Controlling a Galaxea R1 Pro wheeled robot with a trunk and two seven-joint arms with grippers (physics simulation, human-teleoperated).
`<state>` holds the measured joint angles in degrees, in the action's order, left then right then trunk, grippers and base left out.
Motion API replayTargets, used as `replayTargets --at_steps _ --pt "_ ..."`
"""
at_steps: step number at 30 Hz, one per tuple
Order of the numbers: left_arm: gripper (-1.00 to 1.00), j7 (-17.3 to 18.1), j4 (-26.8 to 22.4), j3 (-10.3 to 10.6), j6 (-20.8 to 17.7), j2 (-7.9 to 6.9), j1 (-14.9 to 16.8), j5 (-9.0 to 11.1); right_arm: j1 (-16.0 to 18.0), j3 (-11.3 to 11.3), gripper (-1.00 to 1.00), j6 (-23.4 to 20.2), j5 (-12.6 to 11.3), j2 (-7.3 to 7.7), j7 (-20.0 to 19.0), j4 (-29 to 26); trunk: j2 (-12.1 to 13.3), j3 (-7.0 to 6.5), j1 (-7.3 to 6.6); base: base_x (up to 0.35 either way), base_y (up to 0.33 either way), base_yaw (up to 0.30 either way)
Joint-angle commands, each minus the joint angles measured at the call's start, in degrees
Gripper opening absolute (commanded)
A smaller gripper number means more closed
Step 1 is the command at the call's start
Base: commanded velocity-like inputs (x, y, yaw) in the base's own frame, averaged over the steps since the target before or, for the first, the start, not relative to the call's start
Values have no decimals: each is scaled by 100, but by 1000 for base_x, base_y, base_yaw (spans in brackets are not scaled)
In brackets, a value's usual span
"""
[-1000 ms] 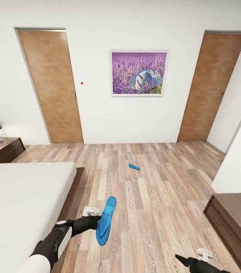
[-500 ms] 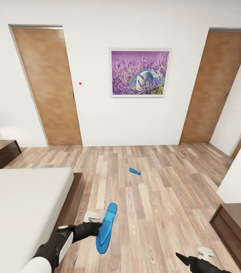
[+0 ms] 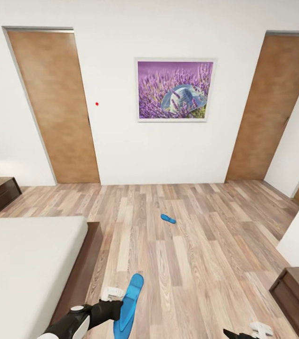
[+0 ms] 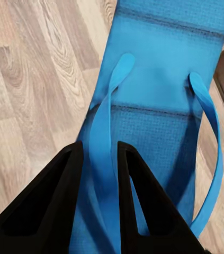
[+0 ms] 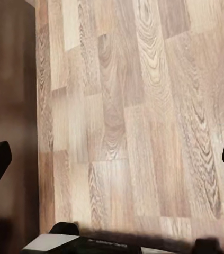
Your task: In the bedroom, move the book from the bed onto either nightstand, and place the two sandals side by side next to the bed.
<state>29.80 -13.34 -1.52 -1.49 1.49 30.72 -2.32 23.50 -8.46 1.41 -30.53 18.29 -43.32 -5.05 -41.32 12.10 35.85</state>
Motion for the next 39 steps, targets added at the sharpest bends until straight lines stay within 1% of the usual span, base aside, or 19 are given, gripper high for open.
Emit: replayTargets --at_steps 1,2,3,4,5,9,16,23,24,36,39 --pt "-100 -21 140 -37 140 -7 3 -14 6 -45 100 29 -43 1 -16 46 -6 8 4 322 0 0" --pt "-100 -26 252 -37 261 -30 2 -14 6 -45 100 37 -42 1 -15 72 -6 8 4 322 0 0" --pt "-100 -31 363 -35 388 -102 0 -12 6 -48 100 45 -41 0 -17 98 -6 8 4 322 0 0" --pt "-100 -30 387 -34 415 -129 -1 -11 6 -49 100 46 -41 0 -17 104 -6 8 4 322 0 0" --pt "-100 -28 443 -33 484 -201 -8 -7 6 -50 100 50 -41 -3 -18 119 -6 8 4 322 0 0" --pt "-100 -27 475 -33 549 -245 -69 -5 0 -51 100 92 -49 1 -36 299 -6 8 4 322 0 0" --pt "-100 -32 490 -31 697 -246 -108 -5 -3 -44 100 197 -58 3 -26 453 -6 8 4 268 0 0" --pt "-100 -36 598 -25 711 -227 -110 -5 -3 -42 100 202 -54 0 -19 469 -6 8 4 22 0 0" --pt "-100 -36 631 -15 702 -194 -127 -5 1 -54 100 202 -58 -17 -18 470 -6 8 4 0 0 0" --pt "-100 -36 631 -15 702 -189 -192 -5 -3 -51 100 202 -58 -15 -18 470 -6 8 4 0 0 0" --pt "-100 -36 631 -15 705 -168 -197 -7 -3 -53 100 202 -58 -18 -18 470 -6 8 4 0 0 0"
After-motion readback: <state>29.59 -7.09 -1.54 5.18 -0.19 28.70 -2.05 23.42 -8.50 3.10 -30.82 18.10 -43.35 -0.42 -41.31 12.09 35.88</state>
